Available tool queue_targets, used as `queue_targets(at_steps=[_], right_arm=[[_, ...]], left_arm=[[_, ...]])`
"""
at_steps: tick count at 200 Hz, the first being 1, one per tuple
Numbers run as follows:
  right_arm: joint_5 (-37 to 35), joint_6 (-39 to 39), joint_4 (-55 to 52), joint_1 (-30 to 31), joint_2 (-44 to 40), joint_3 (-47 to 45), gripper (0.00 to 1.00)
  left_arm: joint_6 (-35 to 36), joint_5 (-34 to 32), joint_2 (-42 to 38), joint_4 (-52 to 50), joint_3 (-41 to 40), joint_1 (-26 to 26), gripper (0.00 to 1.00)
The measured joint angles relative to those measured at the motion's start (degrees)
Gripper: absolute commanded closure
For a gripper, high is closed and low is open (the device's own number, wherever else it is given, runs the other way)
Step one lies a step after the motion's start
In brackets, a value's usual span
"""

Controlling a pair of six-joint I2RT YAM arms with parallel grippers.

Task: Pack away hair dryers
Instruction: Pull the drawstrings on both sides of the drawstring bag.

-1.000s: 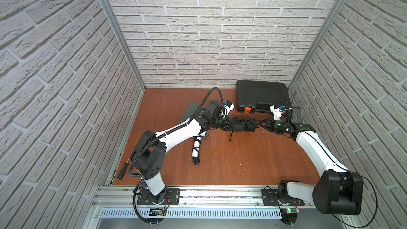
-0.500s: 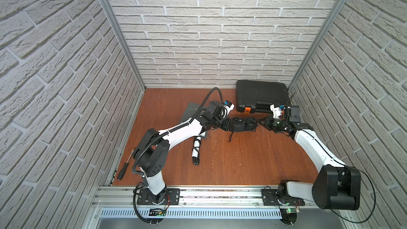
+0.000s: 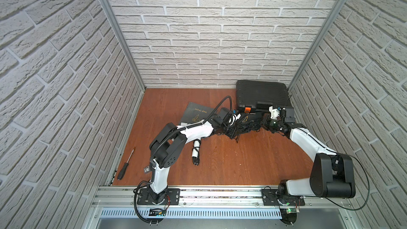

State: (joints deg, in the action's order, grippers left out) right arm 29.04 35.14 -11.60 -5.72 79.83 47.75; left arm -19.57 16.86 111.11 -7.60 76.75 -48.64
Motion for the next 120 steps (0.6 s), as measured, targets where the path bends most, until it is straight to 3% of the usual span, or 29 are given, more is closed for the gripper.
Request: queue_targets(at_steps=[44, 86, 120], right_arm=[[-0.7, 1.2, 0.8, 0.0, 0.0, -0.2, 0.98], [-0.8, 2.2, 0.9, 0.0, 0.0, -0.2, 0.97], [-0.9, 2.2, 0.4, 0.0, -0.3, -0.2, 0.98]], left_arm=[[2.1, -4.1, -3.4, 0.7, -5.6, -1.6, 0.13], [5.7, -9.5, -9.1, 0.6, -10.6, -3.3, 0.15], [8.2, -10.6, -7.3, 0.8, -9.9, -6.7, 0.17]])
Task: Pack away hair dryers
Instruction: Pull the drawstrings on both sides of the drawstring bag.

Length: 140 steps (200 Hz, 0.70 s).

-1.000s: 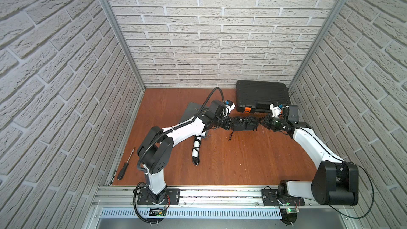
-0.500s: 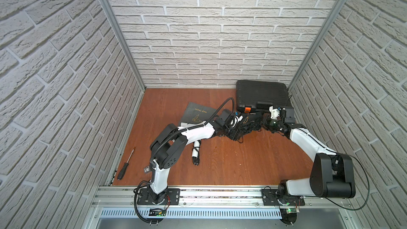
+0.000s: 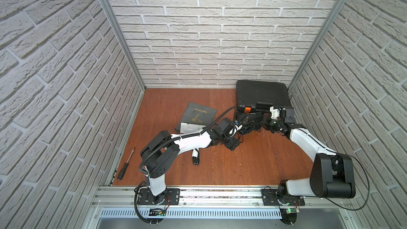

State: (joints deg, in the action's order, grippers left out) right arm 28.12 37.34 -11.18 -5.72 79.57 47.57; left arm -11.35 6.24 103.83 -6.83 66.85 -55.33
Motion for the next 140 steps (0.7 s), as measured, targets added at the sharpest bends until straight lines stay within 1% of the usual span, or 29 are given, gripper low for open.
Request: queue_targets(at_steps=[16, 44, 66, 102, 121, 133, 140], right_arm=[[0.0, 0.0, -0.3, 0.0, -0.4, 0.0, 0.98], [0.0, 0.0, -0.6, 0.0, -0.7, 0.1, 0.98], [0.0, 0.0, -0.7, 0.0, -0.7, 0.1, 0.98], [0.0, 0.0, -0.8, 0.0, -0.7, 0.1, 0.98], [0.0, 0.0, -1.1, 0.0, -0.8, 0.1, 0.97], [0.0, 0.0, -1.2, 0.0, -0.9, 0.1, 0.97], [0.0, 0.0, -1.4, 0.0, -1.1, 0.1, 0.98]], left_arm=[[0.2, 0.2, 3.0, 1.1, 1.3, -0.9, 0.17], [-0.5, 0.4, 8.1, 2.1, 3.7, -0.2, 0.18], [-1.2, 0.4, 9.8, 2.5, 5.2, 0.5, 0.19], [-2.3, 0.1, 12.4, 3.8, 9.8, 0.8, 0.2], [-3.0, 0.5, 13.0, 4.6, 10.4, 0.8, 0.29], [-3.3, 0.8, 13.7, 4.7, 11.0, 0.8, 0.38], [-3.5, 1.0, 14.1, 4.7, 11.3, 0.9, 0.45]])
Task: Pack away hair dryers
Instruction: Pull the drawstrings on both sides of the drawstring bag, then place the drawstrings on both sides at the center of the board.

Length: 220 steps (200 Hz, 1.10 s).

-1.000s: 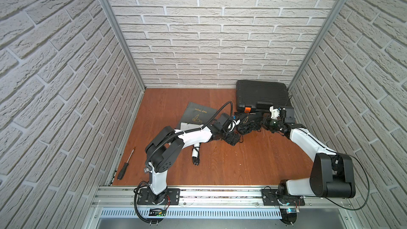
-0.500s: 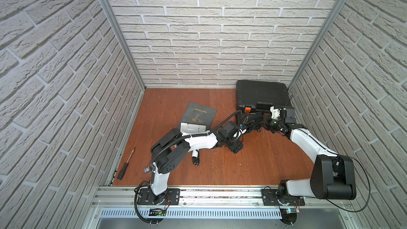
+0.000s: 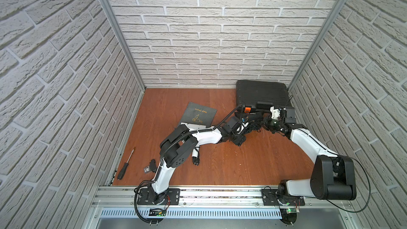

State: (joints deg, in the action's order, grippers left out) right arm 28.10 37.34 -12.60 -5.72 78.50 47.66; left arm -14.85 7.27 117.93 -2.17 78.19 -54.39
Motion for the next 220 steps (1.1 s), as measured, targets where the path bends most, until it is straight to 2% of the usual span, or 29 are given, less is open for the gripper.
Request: queue_targets(at_steps=[27, 46, 76, 148, 192, 220], right_arm=[[0.0, 0.0, -0.5, -0.2, -0.3, 0.3, 0.98], [0.2, 0.0, -0.8, -1.0, -0.4, 0.9, 0.98], [1.2, 0.0, -3.3, -4.2, -1.7, 1.2, 0.98], [8.4, 0.0, -6.4, -13.2, -6.3, -2.1, 0.97], [14.5, 0.0, -7.1, -17.9, -6.9, -6.0, 0.97], [15.4, 0.0, -7.1, -18.5, -6.9, -7.2, 0.98]], left_arm=[[-0.4, 0.9, 0.6, -0.5, 0.3, 0.3, 0.85], [-0.5, 1.2, 0.6, -0.9, 0.2, 1.0, 1.0], [-0.3, 1.3, -1.5, 0.7, -3.2, 3.0, 1.0], [-3.3, 2.4, -16.5, 10.7, -16.1, 10.0, 1.0], [-7.5, 6.9, -18.3, 16.1, -21.1, 12.2, 1.0], [-9.3, 8.9, -17.9, 16.2, -20.7, 12.8, 1.0]])
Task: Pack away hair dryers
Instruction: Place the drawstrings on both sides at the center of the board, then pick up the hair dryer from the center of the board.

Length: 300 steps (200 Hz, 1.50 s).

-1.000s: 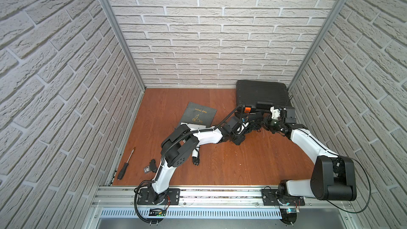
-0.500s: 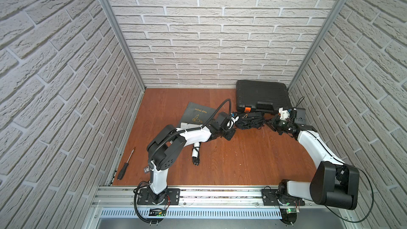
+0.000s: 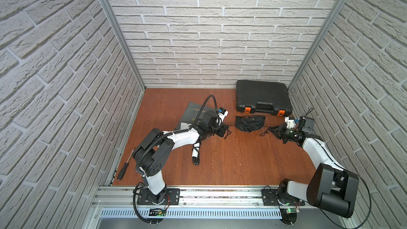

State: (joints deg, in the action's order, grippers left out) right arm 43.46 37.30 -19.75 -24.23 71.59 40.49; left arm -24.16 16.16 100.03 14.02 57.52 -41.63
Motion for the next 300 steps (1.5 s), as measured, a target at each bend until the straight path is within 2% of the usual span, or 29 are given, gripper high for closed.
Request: queue_targets(at_steps=[15, 50, 57, 65, 72, 82, 86, 99, 103, 108, 110, 153, 198, 260, 300], right_arm=[[-1.4, -0.5, 0.5, 0.0, 0.0, 0.0, 0.97], [-7.4, -1.6, 1.4, -0.9, 3.2, 2.1, 0.97], [-8.3, -1.8, 1.7, -1.3, 4.3, 2.7, 0.94], [-9.3, -2.1, 1.7, -1.6, 5.2, 3.0, 0.84], [-10.1, -2.5, 1.4, -1.9, 6.0, 3.4, 0.73], [-10.9, -3.0, 0.9, -2.1, 6.7, 4.0, 0.55], [-11.2, -3.4, 0.6, -2.1, 6.9, 4.3, 0.51], [-11.8, -4.1, -0.7, -2.2, 6.8, 5.4, 0.45], [-11.8, -4.3, -1.0, -2.2, 6.6, 5.8, 0.43], [-11.9, -4.4, -1.4, -2.2, 6.4, 6.4, 0.34], [-11.8, -4.6, -1.5, -2.2, 6.3, 6.5, 0.34], [-10.8, -4.5, -4.7, -2.2, -1.8, 9.0, 0.27], [-10.9, -3.4, -5.8, 0.8, -7.3, 11.4, 0.27], [-17.3, -2.1, -5.6, 21.3, -7.2, 11.4, 0.32], [-22.9, 0.2, -2.0, 38.9, -2.3, 11.4, 0.35]], left_arm=[[0.0, 0.2, 2.2, -1.5, 3.4, -0.2, 1.0], [0.3, 0.0, 12.9, -7.4, 17.9, -2.7, 1.0], [0.3, 0.0, 15.1, -8.2, 20.4, -3.3, 1.0], [0.3, 0.0, 17.4, -9.2, 23.1, -4.0, 0.99], [0.3, 0.0, 19.5, -10.3, 25.2, -4.7, 0.89], [0.6, 0.0, 21.5, -11.5, 27.2, -5.6, 0.63], [0.4, 0.0, 22.1, -12.1, 27.7, -6.0, 0.5], [1.0, -0.5, 22.8, -14.6, 28.3, -7.3, 0.2], [1.4, -0.9, 22.8, -15.4, 28.4, -7.6, 0.13], [1.9, -1.6, 22.7, -16.8, 28.5, -8.2, 0.03], [2.1, -1.9, 22.7, -17.3, 28.6, -8.4, 0.02], [6.5, -9.5, 19.4, -24.1, 28.5, -12.1, 0.02], [9.1, -18.0, 8.1, -26.0, 25.2, -12.9, 0.02], [7.2, -31.4, -11.9, -23.1, 4.7, -10.9, 0.02], [0.0, -34.5, -26.6, -22.5, -9.3, -0.6, 0.02]])
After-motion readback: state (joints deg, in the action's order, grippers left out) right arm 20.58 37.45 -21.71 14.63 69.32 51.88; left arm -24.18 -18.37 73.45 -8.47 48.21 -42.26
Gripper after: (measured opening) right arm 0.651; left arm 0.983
